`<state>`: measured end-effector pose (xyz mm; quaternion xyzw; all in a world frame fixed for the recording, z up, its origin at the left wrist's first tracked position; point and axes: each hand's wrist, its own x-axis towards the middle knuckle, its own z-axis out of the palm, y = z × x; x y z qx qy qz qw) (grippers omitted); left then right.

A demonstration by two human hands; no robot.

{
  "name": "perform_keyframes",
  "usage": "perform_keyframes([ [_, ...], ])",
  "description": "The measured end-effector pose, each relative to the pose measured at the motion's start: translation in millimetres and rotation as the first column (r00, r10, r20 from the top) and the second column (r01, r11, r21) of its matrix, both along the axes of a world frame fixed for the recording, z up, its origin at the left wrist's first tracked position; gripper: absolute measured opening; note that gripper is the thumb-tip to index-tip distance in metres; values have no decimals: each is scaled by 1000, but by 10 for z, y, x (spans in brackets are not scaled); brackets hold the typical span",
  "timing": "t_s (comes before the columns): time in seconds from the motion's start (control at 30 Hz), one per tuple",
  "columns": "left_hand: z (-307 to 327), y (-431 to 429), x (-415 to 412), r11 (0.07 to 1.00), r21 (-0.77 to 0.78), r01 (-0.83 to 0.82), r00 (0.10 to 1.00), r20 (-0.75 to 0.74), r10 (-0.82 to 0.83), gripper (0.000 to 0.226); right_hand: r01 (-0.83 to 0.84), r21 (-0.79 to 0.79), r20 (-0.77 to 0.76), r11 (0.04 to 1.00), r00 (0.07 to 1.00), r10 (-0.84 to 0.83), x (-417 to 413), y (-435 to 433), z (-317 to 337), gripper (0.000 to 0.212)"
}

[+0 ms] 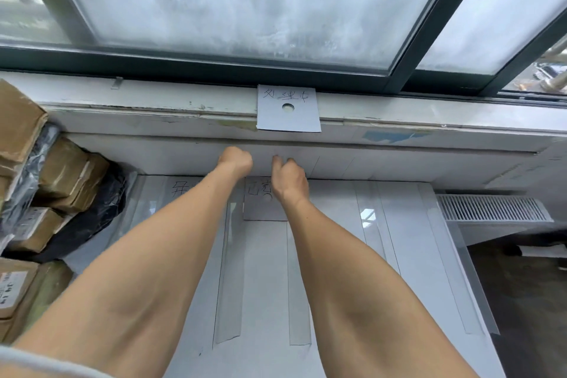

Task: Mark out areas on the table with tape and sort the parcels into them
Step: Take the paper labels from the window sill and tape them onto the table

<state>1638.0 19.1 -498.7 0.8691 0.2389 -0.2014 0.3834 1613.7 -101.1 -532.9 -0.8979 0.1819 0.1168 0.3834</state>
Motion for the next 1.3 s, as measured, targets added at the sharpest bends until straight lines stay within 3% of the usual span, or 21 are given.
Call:
perform_keyframes([
  [0.17, 632, 149, 11, 997, 78, 8, 999, 33, -10, 36, -209, -105, -17, 972, 978, 209, -10, 72, 502, 58],
  [0.3, 1092, 195, 119, 993, 116, -26, 991, 135, 10, 33, -255, -233, 125, 938, 949, 289, 106, 170, 1000, 51],
  [0.43, 1323, 47, 194, 990, 137, -6, 980, 200, -22, 14, -147, -296, 274, 944, 933, 232, 277, 129, 1372, 46],
  [0.5, 1347, -48, 220, 992, 117, 42, 974, 218, -67, 16, -89, -315, 302, 945, 935, 189, 350, 48, 1425, 45],
  [0.7, 1194, -246, 326, 993, 76, 93, 971, 215, -107, 42, -28, -334, 185, 942, 978, 95, 510, -192, 1298, 41],
  [1.0, 1056, -372, 528, 989, 84, 124, 977, 165, -136, 44, -7, -235, 55, 972, 998, 21, 666, -271, 1137, 38],
  [1.3, 1072, -383, 578, 998, 55, 32, 983, 178, -41, 36, 74, -163, 173, 984, 984, -45, 650, -297, 1196, 43],
])
